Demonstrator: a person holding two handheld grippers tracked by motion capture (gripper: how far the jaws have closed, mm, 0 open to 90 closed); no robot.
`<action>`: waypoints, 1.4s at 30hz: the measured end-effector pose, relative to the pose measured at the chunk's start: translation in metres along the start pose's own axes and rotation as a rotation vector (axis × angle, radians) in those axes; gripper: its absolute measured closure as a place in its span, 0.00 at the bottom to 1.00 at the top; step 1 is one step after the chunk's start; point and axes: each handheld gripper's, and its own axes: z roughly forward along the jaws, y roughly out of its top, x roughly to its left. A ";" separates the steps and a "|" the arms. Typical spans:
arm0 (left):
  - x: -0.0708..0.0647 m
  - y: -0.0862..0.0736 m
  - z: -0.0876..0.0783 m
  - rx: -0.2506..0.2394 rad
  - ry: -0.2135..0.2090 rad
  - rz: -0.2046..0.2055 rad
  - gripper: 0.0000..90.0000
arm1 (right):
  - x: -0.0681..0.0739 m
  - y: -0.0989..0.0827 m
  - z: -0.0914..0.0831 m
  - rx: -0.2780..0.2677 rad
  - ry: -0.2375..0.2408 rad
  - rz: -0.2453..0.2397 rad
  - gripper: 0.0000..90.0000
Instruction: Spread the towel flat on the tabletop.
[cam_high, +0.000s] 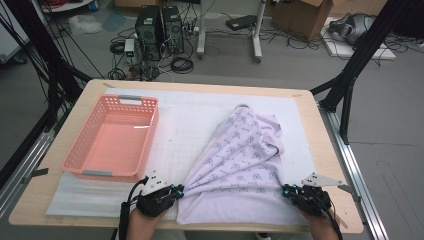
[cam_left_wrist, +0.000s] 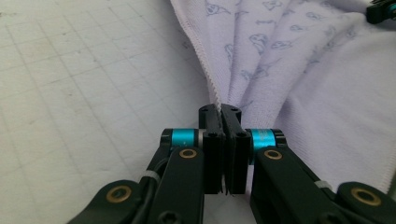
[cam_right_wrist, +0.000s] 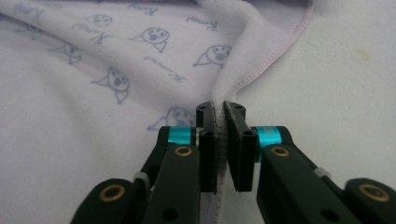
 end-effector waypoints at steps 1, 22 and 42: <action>0.000 0.000 0.000 0.001 -0.006 -0.001 0.97 | -0.001 -0.001 -0.002 0.003 0.005 0.012 0.95; 0.000 0.007 0.002 -0.033 -0.047 -0.033 0.59 | 0.001 -0.025 -0.054 -0.050 -0.017 0.060 0.70; 0.028 0.048 0.048 -0.014 -0.023 -0.047 0.57 | -0.038 0.035 0.002 -0.107 0.050 0.146 0.52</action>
